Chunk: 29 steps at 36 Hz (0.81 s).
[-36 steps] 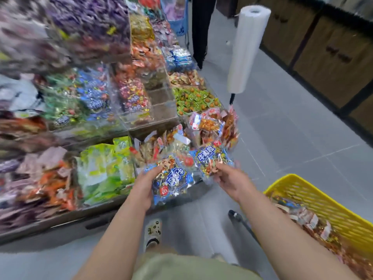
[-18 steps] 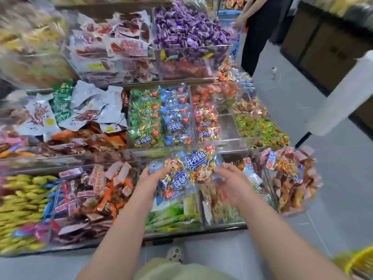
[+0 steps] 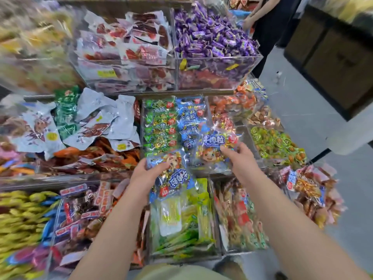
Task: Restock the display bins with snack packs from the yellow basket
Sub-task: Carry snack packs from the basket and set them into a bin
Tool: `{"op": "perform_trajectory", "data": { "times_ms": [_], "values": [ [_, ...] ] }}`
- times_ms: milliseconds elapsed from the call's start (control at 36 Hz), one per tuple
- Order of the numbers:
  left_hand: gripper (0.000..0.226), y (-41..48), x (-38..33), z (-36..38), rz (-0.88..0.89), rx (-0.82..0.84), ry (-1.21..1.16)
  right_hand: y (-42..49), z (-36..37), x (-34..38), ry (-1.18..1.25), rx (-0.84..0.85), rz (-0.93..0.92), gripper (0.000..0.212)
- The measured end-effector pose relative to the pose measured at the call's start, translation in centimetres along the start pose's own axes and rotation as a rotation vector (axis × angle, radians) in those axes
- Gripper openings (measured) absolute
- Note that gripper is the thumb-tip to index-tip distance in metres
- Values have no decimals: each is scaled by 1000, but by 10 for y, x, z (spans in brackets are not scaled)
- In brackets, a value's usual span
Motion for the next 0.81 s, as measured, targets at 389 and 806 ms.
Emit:
{"op": "perform_trajectory", "data": {
  "times_ms": [389,806],
  "values": [
    [105,34,-19,-29,-36,-33,-64,78,71,44,-669,60,-227,51],
    [45,50,-25,-10,-6,97,-29,68,101,46,-1755,63,-739,77]
  ]
}}
Point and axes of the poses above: each hand's wrist, its own y-axis towards the middle knuckle, its own z-axis out of the palm, x = y × z, the point moved 6 cm from there along y, towards the middle knuckle, and after that the axes turned 10 degrees about z, right-handed, at the moved point
